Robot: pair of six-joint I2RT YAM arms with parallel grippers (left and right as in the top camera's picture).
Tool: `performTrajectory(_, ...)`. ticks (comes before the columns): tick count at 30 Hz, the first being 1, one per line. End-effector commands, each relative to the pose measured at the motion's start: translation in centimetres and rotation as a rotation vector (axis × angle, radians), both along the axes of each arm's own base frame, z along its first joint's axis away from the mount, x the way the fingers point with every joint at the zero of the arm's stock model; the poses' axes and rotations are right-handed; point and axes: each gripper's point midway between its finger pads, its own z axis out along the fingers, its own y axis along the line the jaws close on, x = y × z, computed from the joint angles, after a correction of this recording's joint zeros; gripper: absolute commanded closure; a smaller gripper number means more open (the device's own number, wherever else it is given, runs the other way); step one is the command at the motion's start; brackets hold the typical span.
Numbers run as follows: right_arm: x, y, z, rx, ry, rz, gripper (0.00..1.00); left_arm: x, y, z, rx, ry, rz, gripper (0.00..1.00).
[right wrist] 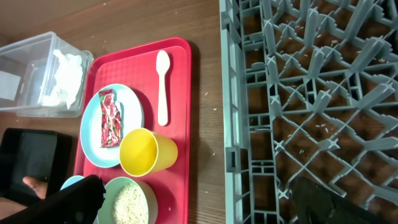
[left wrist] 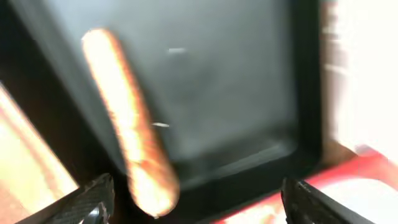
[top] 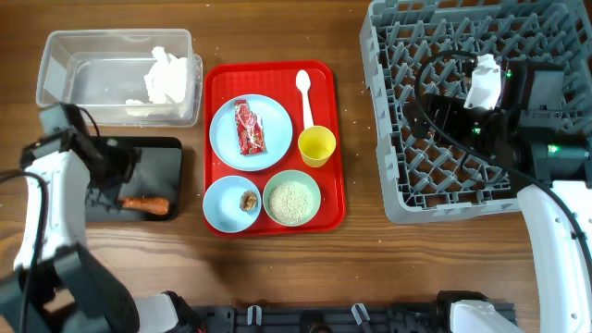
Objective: Sort waste into correct bins and load items into the dishwasher rack
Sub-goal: 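Place the carrot onto the black tray with the left gripper, then grasp the red wrapper on the plate with the left gripper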
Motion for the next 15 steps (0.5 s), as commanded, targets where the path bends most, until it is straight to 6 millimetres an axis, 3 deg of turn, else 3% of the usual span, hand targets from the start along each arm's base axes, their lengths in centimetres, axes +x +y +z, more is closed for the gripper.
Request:
performTrajectory(1,0.3,-0.1,0.2,-0.016,-0.011,0.005,0.0,3.2,-4.1,6.1,-0.05,-0.266,-0.304,0.15)
performTrajectory(4,0.3,-0.1,0.2,-0.015,-0.01,0.004,0.0,4.3,-8.5,8.6,-0.045,-0.376,-0.488,0.16)
performTrajectory(7,0.2,-0.1,0.1,-0.014,-0.003,0.003,0.0,6.1,-15.9,10.3,-0.019,-0.495,-0.76,0.17)
performTrajectory(9,0.1,-0.1,0.1,-0.014,-0.002,0.003,0.0,6.8,-19.4,10.4,0.018,-0.53,-0.865,0.17)
performTrajectory(11,0.1,-0.1,0.1,-0.014,-0.002,0.003,0.0,7.5,-22.4,9.2,0.11,-0.513,-0.938,0.16)
performTrajectory(15,0.1,-0.1,0.1,-0.014,-0.002,0.003,0.0,9.2,-24.6,4.1,0.213,-0.407,-0.952,0.15)
